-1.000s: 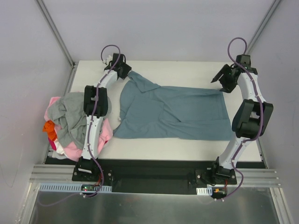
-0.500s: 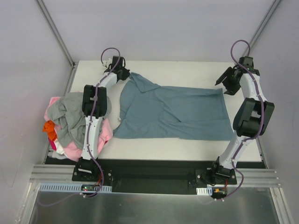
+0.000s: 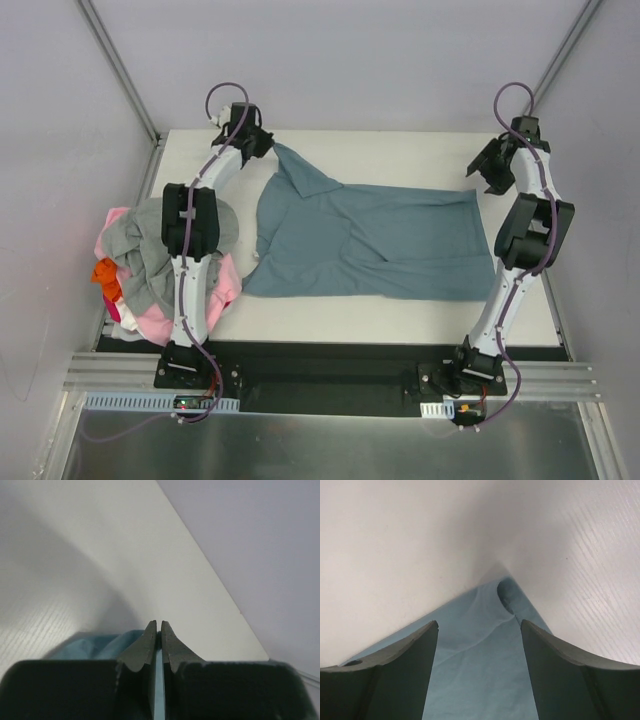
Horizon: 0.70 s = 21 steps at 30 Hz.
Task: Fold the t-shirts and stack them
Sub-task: Grap the side of the flattened tshirt furthest away from the robot with both arms
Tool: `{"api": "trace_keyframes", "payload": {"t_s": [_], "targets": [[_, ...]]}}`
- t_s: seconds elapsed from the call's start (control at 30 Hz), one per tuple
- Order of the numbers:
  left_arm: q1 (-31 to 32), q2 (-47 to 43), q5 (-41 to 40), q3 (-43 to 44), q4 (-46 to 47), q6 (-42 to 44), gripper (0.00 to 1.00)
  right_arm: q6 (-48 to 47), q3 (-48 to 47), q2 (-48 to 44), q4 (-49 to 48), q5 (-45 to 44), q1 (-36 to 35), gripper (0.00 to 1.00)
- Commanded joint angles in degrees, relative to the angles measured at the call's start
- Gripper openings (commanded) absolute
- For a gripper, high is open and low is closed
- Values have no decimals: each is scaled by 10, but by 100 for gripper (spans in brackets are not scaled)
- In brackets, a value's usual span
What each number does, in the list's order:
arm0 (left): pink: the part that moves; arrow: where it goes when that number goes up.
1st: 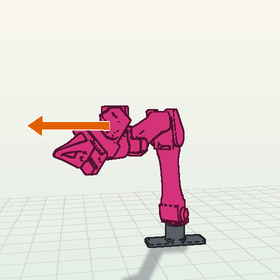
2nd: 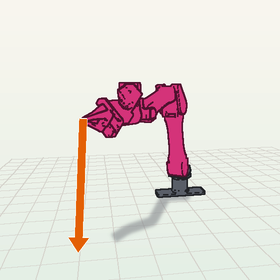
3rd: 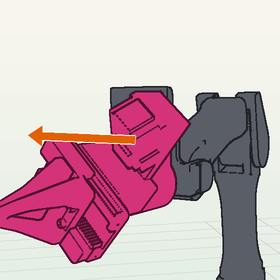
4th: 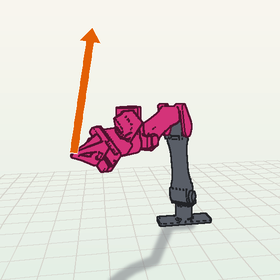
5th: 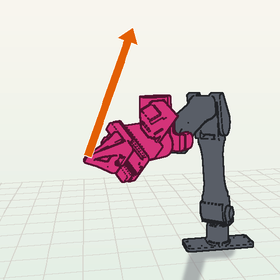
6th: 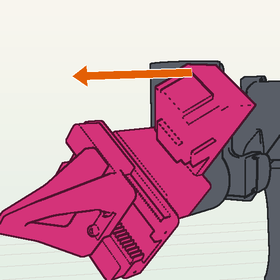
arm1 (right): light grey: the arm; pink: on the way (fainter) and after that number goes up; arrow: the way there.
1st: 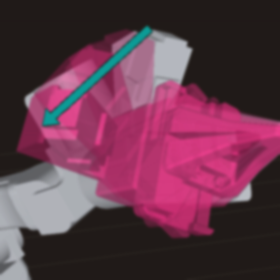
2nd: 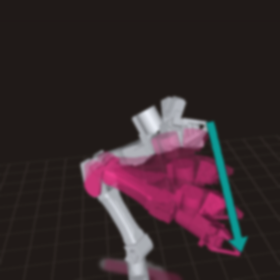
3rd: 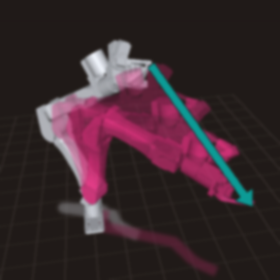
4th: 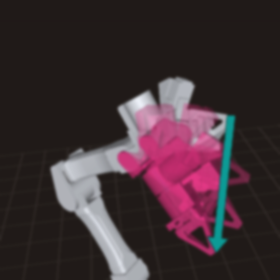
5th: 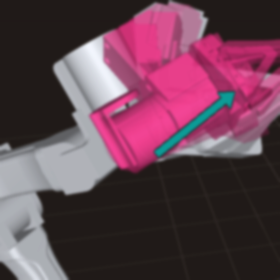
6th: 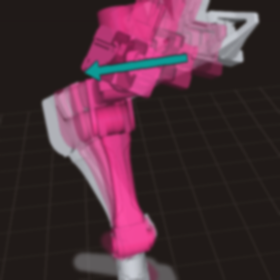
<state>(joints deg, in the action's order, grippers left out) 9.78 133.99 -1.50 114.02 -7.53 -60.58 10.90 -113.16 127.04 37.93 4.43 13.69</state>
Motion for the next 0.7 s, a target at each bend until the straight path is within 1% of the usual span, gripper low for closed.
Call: {"api": "trace_keyframes", "payload": {"t_s": [0.0,0.2,0.27,0.33,0.57,0.67], "targets": [[5,-50,2,-3,3,17,0,-11,-39,21,6,-17,3,70],[7,-57,11,11,3,26,0,-32,-6,18,1,-36,3,67],[8,-61,11,11,3,29,0,-37,-7,25,1,-29,3,64],[8,-65,11,10,3,33,0,-33,-8,29,-2,-22,3,59],[8,-80,14,8,3,40,0,-23,-12,44,-13,-7,2,55],[8,-85,14,8,3,41,0,-20,-20,51,-14,1,2,51]]}}
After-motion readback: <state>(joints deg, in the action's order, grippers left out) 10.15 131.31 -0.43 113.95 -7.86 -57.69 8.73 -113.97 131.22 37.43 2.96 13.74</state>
